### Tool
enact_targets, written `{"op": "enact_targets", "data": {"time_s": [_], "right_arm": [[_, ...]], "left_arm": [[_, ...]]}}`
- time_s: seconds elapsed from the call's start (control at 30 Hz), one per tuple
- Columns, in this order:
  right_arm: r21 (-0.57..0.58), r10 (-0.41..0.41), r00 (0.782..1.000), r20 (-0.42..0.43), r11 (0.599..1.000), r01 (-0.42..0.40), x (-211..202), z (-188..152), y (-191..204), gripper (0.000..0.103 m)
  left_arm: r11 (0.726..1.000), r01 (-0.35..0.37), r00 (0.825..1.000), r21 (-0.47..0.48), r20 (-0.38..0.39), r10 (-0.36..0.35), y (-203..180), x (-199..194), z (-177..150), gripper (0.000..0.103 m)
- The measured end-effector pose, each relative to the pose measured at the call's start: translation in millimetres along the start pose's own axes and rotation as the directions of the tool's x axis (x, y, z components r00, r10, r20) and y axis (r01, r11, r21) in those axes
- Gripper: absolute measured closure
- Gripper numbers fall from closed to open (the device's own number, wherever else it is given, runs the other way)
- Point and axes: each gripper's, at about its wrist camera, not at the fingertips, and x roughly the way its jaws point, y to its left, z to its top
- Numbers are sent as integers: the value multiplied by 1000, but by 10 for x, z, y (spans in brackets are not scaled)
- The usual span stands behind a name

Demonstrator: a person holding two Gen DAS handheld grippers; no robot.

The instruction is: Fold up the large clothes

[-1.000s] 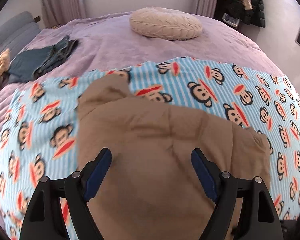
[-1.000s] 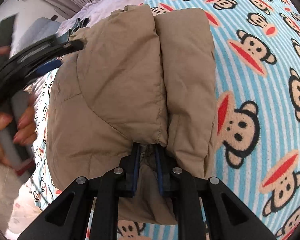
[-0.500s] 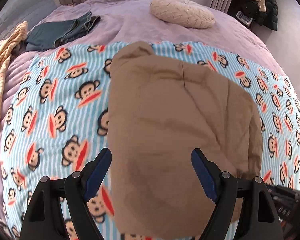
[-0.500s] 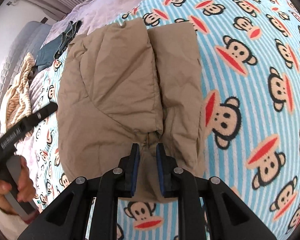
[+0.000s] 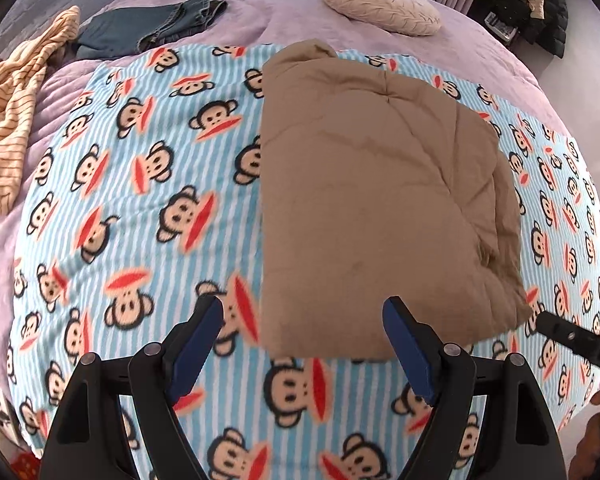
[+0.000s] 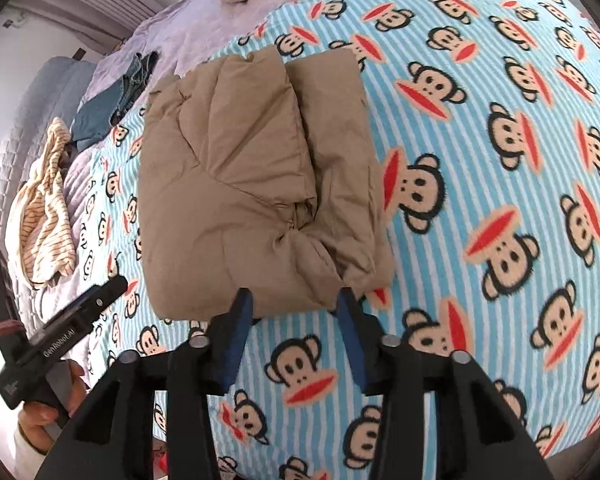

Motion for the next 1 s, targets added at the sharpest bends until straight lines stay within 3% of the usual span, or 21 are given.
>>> {"op": "enact_targets", "data": {"time_s": [0.3, 0.37, 0.57, 0.77, 0.9, 1.0], "right_arm": [[-28, 1, 1000, 4, 1000, -1, -164, -43, 30, 55], [-45, 6, 1000, 9, 999, -5, -207, -40, 50, 55], [-86, 11, 1000, 21, 996, -9, -418, -39, 48, 55], [-152, 1, 998, 59, 988, 8, -718, -51, 77, 40], [-193, -4, 995, 98, 981, 23, -910, -66, 102, 22], [-218, -11, 992, 126, 975, 38, -1022, -97, 125, 18]], "left_arm": [[1000, -5, 1000, -26, 18, 5, -82, -205, -169, 20], [1000, -11, 999, -25, 33, 12, -127, -262, -192, 0], [999, -19, 997, -43, 73, 22, -313, -528, -242, 0], [997, -24, 993, -75, 111, 32, -515, -843, -332, 0], [995, -45, 989, -87, 134, 56, -617, -1040, -426, 0], [993, -64, 985, -103, 152, 79, -658, -1203, -500, 0]]}}
